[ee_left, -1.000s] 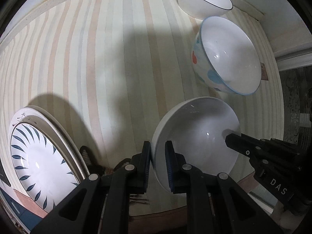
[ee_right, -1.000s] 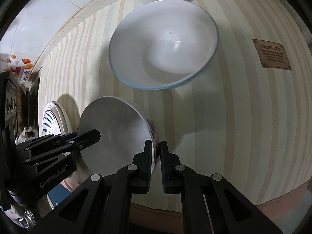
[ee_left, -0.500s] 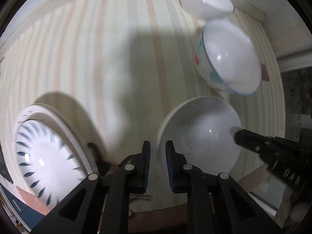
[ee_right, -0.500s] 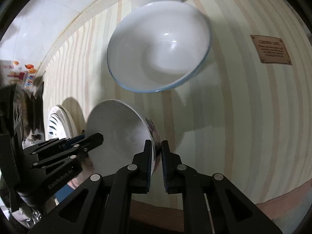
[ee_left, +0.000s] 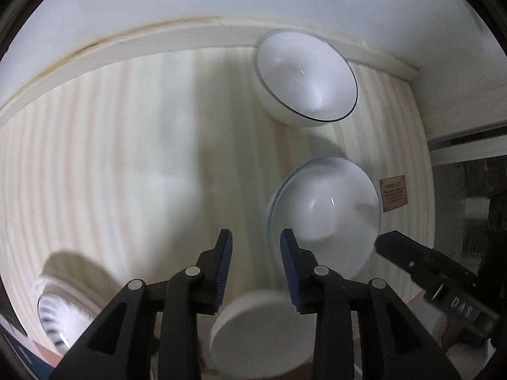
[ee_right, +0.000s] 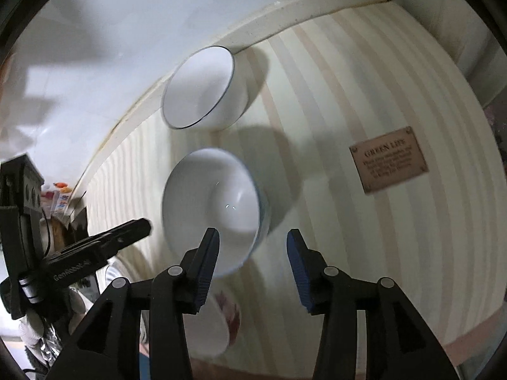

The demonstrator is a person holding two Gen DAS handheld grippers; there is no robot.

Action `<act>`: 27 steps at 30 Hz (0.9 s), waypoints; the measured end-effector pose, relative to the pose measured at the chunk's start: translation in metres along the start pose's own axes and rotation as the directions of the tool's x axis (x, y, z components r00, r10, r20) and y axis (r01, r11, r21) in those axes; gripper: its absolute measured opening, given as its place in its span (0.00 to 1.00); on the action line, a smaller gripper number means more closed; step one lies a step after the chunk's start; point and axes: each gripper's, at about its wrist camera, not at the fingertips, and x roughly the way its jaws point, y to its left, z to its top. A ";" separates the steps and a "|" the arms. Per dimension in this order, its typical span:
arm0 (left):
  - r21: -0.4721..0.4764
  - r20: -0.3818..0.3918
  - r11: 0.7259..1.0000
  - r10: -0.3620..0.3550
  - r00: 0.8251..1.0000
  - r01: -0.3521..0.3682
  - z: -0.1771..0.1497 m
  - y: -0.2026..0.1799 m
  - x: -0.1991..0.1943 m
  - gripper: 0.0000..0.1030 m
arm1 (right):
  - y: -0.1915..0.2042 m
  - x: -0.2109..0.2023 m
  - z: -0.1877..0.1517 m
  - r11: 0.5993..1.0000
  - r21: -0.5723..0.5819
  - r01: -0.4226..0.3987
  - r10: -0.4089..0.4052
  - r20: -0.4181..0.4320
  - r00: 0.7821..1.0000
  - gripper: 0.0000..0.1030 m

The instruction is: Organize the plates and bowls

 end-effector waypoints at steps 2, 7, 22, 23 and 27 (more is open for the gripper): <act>0.021 -0.029 0.999 0.025 0.999 -0.025 0.007 -0.006 0.013 0.28 | -0.003 0.011 0.006 1.000 0.001 0.003 -0.003 -0.017 1.000 0.37; 0.066 -0.046 0.997 0.046 0.998 -0.043 0.009 -0.017 0.033 0.09 | -0.006 0.036 0.011 1.000 0.003 0.014 -0.014 -0.055 0.998 0.11; 0.064 0.058 0.998 0.022 0.998 -0.026 -0.023 -0.019 -0.042 0.09 | 0.028 -0.014 0.002 0.995 -0.097 0.011 -0.012 -0.007 1.000 0.11; 0.063 0.063 0.998 0.019 0.998 -0.023 -0.030 -0.018 -0.050 0.09 | 0.033 -0.020 -0.001 0.994 -0.108 0.009 -0.009 -0.004 1.000 0.11; 0.064 0.065 0.998 0.015 0.998 -0.019 -0.059 -0.005 -0.071 0.09 | 0.048 -0.043 -0.024 0.988 -0.153 -0.007 0.006 -0.006 1.000 0.11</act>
